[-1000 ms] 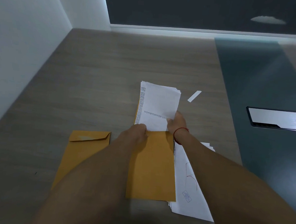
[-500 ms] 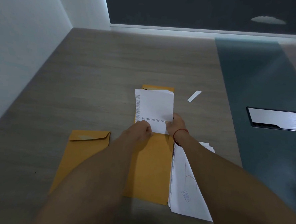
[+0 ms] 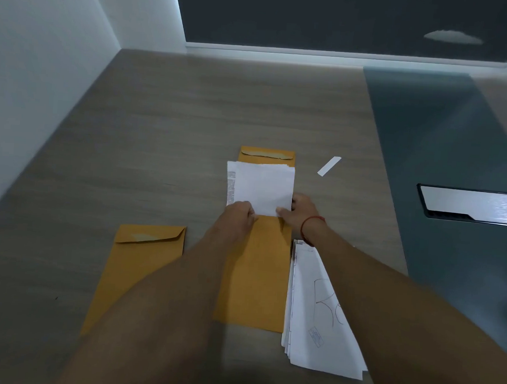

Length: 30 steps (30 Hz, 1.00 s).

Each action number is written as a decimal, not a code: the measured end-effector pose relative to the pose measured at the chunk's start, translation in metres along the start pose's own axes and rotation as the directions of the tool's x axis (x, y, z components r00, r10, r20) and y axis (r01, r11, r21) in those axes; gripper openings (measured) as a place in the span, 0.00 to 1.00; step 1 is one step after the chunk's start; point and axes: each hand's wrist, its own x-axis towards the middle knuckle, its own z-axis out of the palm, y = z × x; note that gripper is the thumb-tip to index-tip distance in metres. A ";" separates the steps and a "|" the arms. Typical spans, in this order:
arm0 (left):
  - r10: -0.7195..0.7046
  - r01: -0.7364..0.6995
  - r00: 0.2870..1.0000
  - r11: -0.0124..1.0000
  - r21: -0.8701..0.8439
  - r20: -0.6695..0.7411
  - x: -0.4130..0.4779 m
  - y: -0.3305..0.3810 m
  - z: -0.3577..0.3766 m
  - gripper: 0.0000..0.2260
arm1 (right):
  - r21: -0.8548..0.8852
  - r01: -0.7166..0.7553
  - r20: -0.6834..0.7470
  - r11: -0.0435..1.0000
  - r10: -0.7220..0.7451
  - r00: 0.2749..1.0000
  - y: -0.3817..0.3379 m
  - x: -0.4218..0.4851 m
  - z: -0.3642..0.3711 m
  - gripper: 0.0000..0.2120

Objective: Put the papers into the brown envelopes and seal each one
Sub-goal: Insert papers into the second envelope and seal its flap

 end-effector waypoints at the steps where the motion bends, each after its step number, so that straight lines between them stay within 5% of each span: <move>1: 0.013 -0.013 1.000 1.000 0.008 -0.009 0.001 0.000 -0.001 0.07 | 0.059 -0.001 -0.020 0.998 0.002 1.000 -0.001 0.002 -0.001 0.17; 6: 0.061 -0.060 0.998 0.997 0.038 -0.022 0.003 0.003 -0.003 0.08 | 0.234 -0.007 -0.253 0.972 0.068 0.965 -0.021 0.023 -0.009 0.09; 10: 0.074 -0.072 0.997 0.996 0.058 -0.032 -0.001 0.003 0.000 0.10 | 0.069 -0.051 -0.181 0.996 0.063 0.982 -0.002 0.016 -0.003 0.11; 18: 0.084 -0.082 0.996 0.996 0.036 -0.040 -0.006 0.004 0.000 0.10 | 0.000 -0.072 -0.115 0.997 0.071 0.991 -0.019 0.023 -0.015 0.21; 24: 0.102 -0.101 0.994 0.995 0.021 -0.045 -0.004 0.003 -0.007 0.11 | -0.068 -0.001 -0.135 0.998 -0.008 0.991 -0.019 0.024 -0.016 0.18; 30: 0.108 -0.108 0.992 0.994 0.002 -0.068 -0.004 0.001 -0.005 0.12 | -0.297 0.067 0.045 0.952 -0.056 0.997 -0.009 0.016 -0.005 0.18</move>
